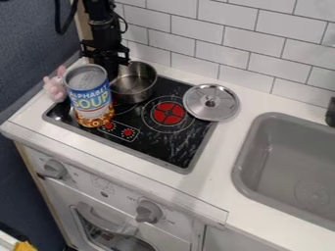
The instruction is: Put the silver bowl on the left burner
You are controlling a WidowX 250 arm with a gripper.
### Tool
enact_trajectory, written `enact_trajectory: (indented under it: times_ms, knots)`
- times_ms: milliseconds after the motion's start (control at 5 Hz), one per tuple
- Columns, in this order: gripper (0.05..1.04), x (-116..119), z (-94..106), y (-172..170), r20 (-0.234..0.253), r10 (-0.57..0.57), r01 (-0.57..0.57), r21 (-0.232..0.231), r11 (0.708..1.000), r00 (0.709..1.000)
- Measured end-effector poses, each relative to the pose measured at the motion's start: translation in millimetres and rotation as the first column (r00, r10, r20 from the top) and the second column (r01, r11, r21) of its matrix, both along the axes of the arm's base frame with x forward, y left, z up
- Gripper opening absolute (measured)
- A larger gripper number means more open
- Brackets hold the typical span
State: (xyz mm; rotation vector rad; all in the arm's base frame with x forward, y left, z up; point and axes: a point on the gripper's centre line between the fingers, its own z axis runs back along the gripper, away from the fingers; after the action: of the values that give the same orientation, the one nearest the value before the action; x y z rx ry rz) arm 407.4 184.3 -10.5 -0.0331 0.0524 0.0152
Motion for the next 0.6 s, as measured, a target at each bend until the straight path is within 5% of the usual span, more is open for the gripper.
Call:
enact_trajectory:
  times_ms: [400,600]
  knots:
    - [0.849,-1,-3.2,-3,-0.013,-0.001,0.001,0.011,1.000,1.000]
    - [1.013,4,9.9,-8,0.013,-0.015,0.014,0.023,1.000,1.000]
